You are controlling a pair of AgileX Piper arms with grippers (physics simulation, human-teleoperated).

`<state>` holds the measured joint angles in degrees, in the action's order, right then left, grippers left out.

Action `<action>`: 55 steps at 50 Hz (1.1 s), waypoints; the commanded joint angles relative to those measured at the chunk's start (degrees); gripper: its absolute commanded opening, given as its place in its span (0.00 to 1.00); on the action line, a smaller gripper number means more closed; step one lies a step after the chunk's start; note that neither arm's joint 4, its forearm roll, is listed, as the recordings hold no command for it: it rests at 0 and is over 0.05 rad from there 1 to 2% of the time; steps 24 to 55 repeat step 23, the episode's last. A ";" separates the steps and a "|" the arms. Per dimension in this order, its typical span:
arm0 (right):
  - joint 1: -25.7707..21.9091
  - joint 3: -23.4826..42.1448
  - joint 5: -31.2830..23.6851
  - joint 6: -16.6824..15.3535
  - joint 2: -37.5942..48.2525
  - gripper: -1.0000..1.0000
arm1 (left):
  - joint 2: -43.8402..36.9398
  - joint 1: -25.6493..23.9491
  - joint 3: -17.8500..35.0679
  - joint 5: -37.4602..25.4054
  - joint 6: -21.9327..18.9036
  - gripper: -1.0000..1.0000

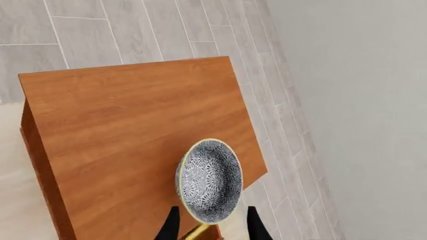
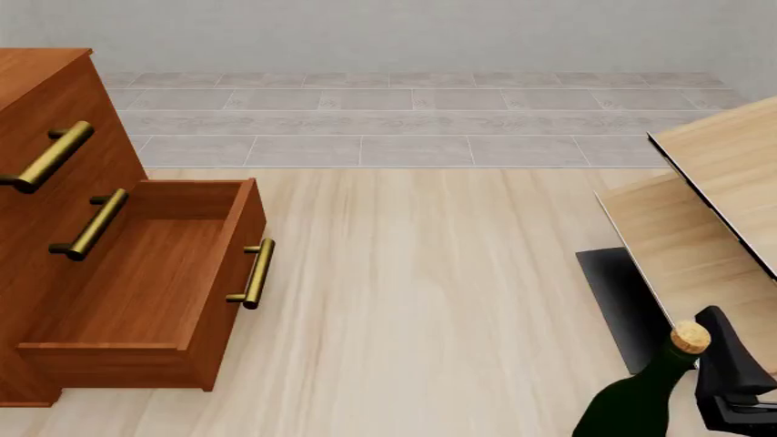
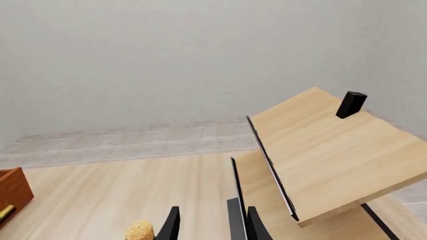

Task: Put the bowl on top of the cabinet.

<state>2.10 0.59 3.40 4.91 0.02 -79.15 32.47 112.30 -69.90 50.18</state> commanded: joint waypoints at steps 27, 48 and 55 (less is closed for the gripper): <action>0.29 -0.18 0.42 0.46 -0.01 1.00 | 4.30 -2.08 6.64 0.00 0.05 1.00; 0.29 -0.18 0.42 0.46 -0.01 1.00 | 4.30 -2.08 6.64 0.00 0.05 1.00; 0.29 -0.18 0.42 0.46 -0.01 1.00 | 4.30 -2.08 6.64 0.00 0.05 1.00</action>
